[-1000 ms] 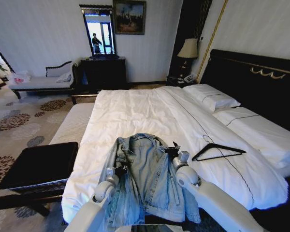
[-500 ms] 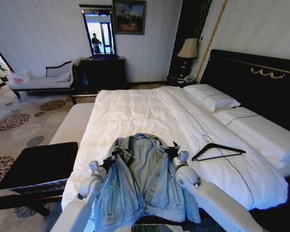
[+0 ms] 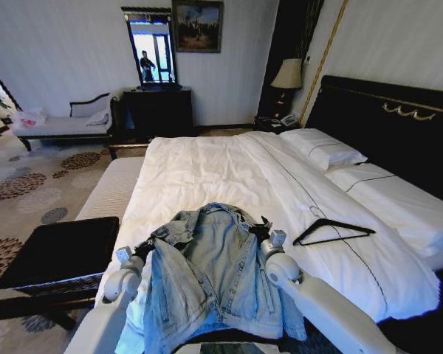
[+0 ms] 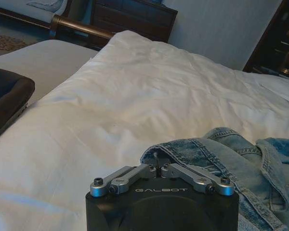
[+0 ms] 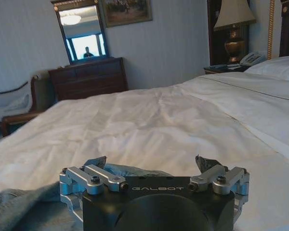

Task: Pick up the clothes from the bed and hang them on the clothes hanger.

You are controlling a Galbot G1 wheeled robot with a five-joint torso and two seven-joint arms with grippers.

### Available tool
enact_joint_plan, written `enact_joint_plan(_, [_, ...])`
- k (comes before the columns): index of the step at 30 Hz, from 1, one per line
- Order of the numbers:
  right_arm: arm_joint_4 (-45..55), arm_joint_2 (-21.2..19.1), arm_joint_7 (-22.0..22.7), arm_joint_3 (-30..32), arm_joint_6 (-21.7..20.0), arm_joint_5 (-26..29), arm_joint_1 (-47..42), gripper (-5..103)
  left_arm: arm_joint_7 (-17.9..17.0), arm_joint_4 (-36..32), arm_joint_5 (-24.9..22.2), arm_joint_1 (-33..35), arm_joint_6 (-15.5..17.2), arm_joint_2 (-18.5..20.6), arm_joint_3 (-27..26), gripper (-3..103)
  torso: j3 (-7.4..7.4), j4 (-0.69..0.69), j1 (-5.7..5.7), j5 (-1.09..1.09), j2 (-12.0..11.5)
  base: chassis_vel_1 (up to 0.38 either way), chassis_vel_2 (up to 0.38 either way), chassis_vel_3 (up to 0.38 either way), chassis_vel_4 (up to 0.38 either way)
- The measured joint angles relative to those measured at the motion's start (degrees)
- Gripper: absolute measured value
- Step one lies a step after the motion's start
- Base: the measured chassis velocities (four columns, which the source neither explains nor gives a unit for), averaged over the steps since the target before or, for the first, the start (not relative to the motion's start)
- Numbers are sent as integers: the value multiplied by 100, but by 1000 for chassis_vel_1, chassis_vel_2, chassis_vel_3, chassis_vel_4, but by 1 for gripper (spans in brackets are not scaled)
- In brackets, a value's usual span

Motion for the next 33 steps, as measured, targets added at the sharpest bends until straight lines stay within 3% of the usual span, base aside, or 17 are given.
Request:
enact_joint_plan(8, [147,19,-304,5,347,62,-37,100,89,-108,103,276,-264,106,86,-2,0,1,0,0,0,0,0,0,0])
enact_joint_plan(11, [277,5,-364,52,402,62,-82,100,159,-1063,363,988,-222,202,56,14,0,1,0,1,0,0,0,0,0])
enact_joint_plan(12, [277,5,-364,52,402,62,-82,100,159,-1063,363,988,-222,202,56,14,0,1,0,1,0,0,0,0,0])
enact_joint_plan(15, [405,-12,-361,157,404,153,-134,100,142,-1891,809,1777,-73,285,-59,30,0,1,0,1,0,0,0,0,0])
enact_joint_plan(16, [405,-12,-361,157,404,153,-134,100,142,-1891,809,1777,-73,285,-59,30,0,1,0,1,0,0,0,0,0])
enact_joint_plan(19, [700,-19,-242,400,331,581,-276,100,77,-2639,1152,2483,106,364,-151,46,0,7,0,2,0,0,0,0,0])
enact_joint_plan(21, [827,-23,-189,538,299,695,-379,100,54,-2849,1120,2524,140,403,-145,46,-1,7,-1,2,0,0,0,0,0])
enact_joint_plan(22, [897,-26,-166,628,284,757,-440,100,45,-2948,1074,2515,150,421,-139,52,-1,5,-1,2,1,0,0,0,0])
enact_joint_plan(23, [1081,-42,-138,923,272,864,-645,100,-43,-3315,764,2327,161,442,-190,58,-1,-5,-1,-2,1,0,0,0,0])
enact_joint_plan(24, [1081,-42,-138,923,272,864,-645,100,-43,-3315,764,2327,161,442,-190,58,-1,-5,-1,-2,1,0,0,0,0])
enact_joint_plan(26, [1175,-72,-265,1136,388,860,-776,100,-147,-3556,462,2097,104,352,-456,70,-1,-5,-1,2,1,0,0,0,0])
enact_joint_plan(28, [1221,-98,-410,1271,609,768,-860,100,-206,-3620,350,1950,31,226,-745,75,-1,-2,-1,2,0,0,0,0,0])
enact_joint_plan(29, [1237,-121,-601,1415,948,556,-969,100,-253,-3593,396,1862,-44,47,-1140,80,0,1,0,2,0,0,0,0,0])
enact_joint_plan(33, [1239,-130,-899,1710,1177,105,-1148,100,-268,-3497,608,1884,-151,-239,-1620,90,0,1,0,-1,0,0,0,0,0])
